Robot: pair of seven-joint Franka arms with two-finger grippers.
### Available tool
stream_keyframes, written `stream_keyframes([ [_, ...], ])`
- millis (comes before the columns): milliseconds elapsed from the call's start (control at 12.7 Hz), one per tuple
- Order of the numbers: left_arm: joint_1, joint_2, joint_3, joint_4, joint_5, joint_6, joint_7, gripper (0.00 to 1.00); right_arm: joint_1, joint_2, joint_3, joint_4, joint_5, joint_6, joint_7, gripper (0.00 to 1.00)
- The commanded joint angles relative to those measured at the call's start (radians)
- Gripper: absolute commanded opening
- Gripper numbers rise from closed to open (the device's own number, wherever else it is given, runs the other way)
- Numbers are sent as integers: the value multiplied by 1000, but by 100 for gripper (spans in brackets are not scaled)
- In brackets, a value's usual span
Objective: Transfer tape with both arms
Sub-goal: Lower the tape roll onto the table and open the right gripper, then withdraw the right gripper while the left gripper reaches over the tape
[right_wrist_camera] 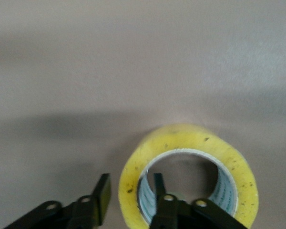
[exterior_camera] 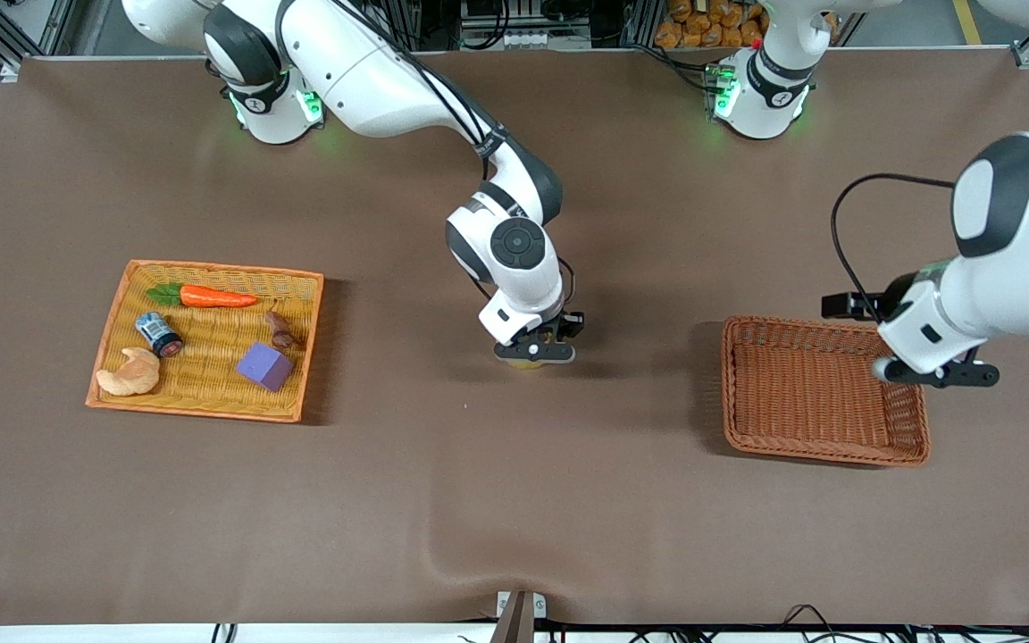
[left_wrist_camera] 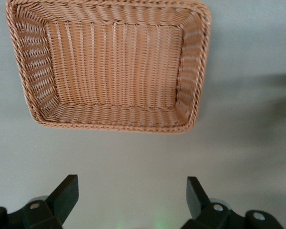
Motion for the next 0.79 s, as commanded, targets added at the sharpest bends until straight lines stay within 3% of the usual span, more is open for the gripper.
stream_keyframes([
  [0, 9, 35, 3, 63, -35, -10, -27, 100, -32, -17, 11, 26, 6, -45, 16, 82],
  [316, 4, 42, 2, 61, -32, 55, -127, 100, -150, -160, 1, 10, 7, -216, -133, 100],
  [474, -7, 40, 2, 63, -36, 170, -243, 100, -241, -253, 4, -32, 5, -258, -214, 100],
  [711, -33, 48, -20, 61, -79, 188, -271, 100, -345, -396, 5, -170, 12, -263, -375, 100],
])
